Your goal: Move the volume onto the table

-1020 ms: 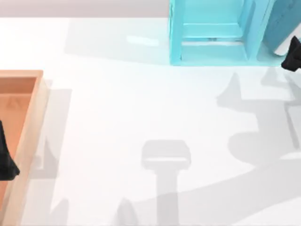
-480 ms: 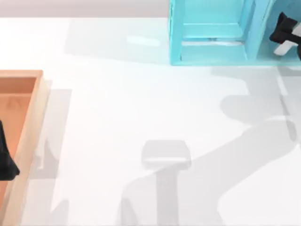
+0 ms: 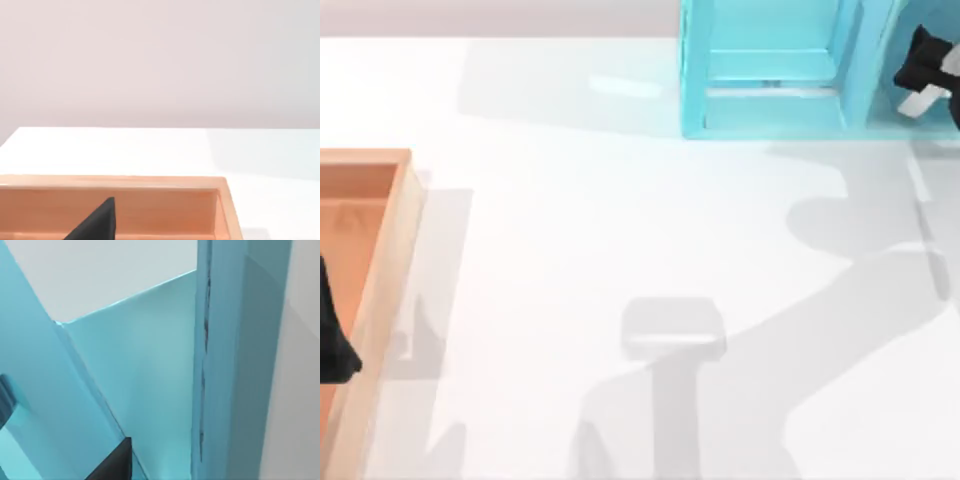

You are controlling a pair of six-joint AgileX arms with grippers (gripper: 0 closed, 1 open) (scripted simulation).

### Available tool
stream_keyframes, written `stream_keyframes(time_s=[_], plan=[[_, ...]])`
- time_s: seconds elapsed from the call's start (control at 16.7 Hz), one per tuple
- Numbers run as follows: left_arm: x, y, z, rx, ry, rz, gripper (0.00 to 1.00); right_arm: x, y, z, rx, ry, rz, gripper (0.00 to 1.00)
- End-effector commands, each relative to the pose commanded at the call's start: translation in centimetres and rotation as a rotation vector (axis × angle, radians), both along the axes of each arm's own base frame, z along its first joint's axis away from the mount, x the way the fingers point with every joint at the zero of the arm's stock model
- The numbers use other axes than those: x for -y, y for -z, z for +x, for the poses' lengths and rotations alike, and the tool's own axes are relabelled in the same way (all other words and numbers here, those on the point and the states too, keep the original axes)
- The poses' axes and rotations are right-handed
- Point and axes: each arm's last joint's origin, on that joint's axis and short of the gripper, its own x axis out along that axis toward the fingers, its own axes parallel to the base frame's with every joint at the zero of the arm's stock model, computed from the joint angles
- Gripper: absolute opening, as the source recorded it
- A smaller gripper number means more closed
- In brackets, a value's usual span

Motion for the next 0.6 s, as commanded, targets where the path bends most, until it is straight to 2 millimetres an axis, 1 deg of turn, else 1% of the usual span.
stream_keyframes(time_s=[0.6], plan=[[0.00, 0.00, 0.00, 0.000, 0.000, 0.000, 1.00, 0.00, 0.00, 0.00, 0.000, 0.000, 0.000, 0.02]])
